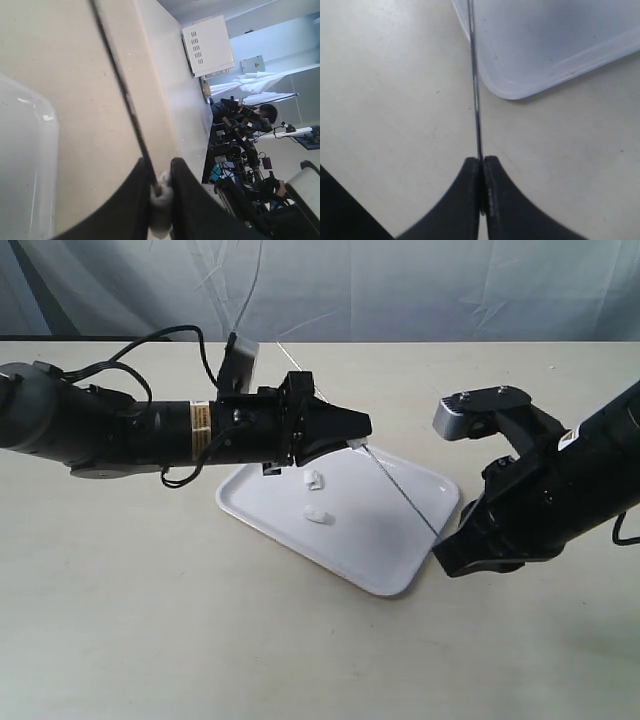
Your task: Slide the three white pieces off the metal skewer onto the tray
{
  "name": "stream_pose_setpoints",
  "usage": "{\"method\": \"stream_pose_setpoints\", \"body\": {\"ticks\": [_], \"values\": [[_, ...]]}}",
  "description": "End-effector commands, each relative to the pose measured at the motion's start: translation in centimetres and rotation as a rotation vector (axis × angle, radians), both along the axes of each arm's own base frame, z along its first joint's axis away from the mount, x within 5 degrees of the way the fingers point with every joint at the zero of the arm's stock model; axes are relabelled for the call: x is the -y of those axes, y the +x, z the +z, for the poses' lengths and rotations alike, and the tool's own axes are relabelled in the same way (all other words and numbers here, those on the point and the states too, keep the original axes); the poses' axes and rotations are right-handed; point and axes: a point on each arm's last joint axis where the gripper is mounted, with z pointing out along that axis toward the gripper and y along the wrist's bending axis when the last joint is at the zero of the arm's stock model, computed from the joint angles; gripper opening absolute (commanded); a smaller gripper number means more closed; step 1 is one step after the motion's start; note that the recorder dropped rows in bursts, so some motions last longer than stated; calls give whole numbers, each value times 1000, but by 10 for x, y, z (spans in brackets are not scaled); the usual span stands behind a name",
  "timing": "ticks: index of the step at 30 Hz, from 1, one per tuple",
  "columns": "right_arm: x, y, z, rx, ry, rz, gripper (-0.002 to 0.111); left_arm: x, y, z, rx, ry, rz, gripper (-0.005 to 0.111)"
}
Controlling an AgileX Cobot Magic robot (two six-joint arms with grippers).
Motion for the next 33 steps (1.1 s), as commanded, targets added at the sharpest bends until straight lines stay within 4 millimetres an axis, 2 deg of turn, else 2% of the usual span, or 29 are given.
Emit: {"method": "stream_pose_setpoints", "body": {"ticks": [1, 6, 10, 19, 25, 28, 33], "values": [[7, -14, -17, -59, -31, 1, -1, -13, 12, 6, -3, -43, 83, 9], [15, -31, -39, -121, -66, -12, -1, -23, 21, 5, 1, -26, 151, 9], [19, -41, -49, -162, -85, -8, -1, -30, 26, -1, -16, 33, 208, 9], [20, -44, -51, -176, -88, -6, -1, -48, 37, -7, 3, 113, 285, 9], [20, -45, -51, -183, -88, -3, -1, -66, 43, -9, 17, 154, 308, 9], [20, -42, -52, -152, -87, -17, -1, -68, 40, -16, 32, 232, 262, 9], [18, -33, -50, -83, -70, -61, -1, -59, 30, -32, 52, 348, 141, 9]]}}
